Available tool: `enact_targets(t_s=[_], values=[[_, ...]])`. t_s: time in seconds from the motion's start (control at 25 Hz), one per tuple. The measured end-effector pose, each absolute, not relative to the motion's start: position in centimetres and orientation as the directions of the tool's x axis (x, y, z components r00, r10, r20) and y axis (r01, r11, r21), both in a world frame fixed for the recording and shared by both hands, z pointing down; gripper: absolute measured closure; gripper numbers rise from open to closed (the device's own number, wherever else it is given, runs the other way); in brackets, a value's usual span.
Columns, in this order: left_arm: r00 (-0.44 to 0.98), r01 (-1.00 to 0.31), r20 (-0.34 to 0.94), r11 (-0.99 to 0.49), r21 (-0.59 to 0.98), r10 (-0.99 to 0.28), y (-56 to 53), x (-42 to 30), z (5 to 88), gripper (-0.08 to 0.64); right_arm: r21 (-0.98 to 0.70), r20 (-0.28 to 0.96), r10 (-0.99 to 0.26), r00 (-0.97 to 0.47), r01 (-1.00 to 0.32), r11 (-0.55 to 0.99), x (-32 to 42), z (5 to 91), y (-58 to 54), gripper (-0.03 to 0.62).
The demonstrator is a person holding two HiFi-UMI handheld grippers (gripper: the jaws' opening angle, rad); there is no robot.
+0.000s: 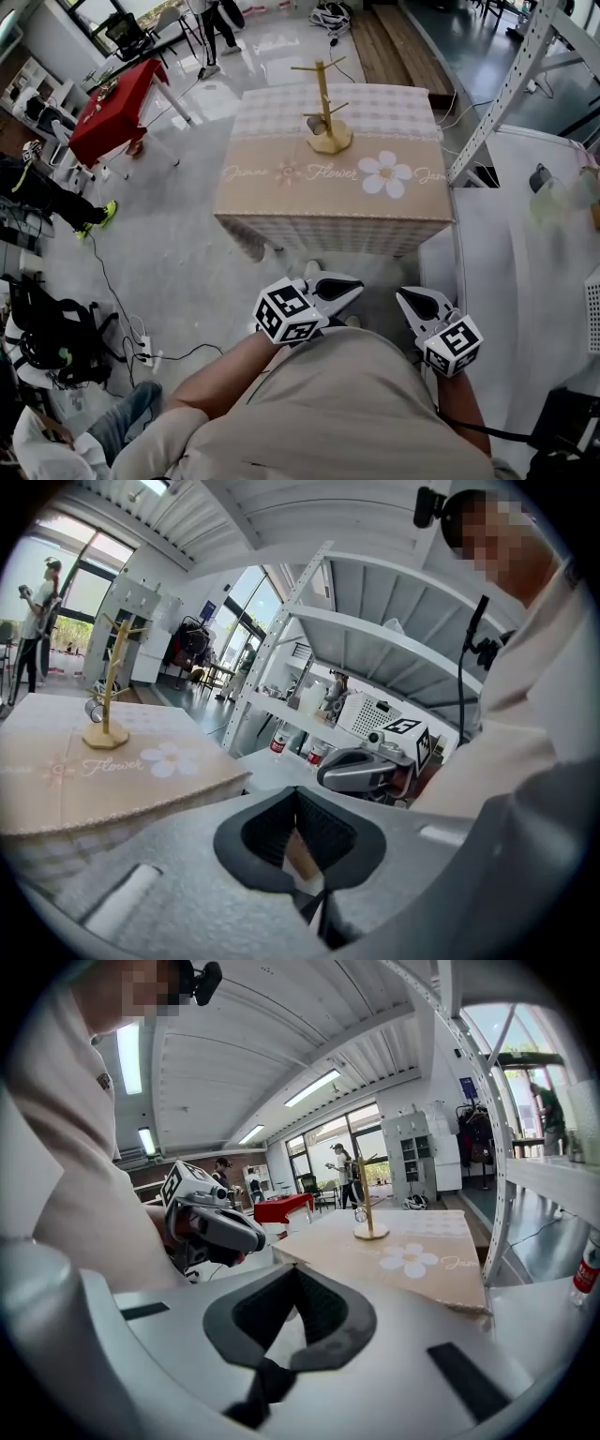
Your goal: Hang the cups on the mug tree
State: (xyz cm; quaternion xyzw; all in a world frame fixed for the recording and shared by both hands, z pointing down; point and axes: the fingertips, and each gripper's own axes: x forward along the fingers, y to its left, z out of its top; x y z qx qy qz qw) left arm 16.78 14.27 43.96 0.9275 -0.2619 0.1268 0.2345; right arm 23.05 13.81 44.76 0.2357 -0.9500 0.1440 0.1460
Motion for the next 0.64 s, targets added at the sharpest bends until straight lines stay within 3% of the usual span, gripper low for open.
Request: enact_targets(t_s=[0.64], values=[[0.838,-0.524,0.379,-0.770,0.363,-0.392,12.2,17.0,44.3,0.551,-0.201,0.338,-0.407,-0.849,-0.487,0.850,22.9,44.5,11.7,0.578]])
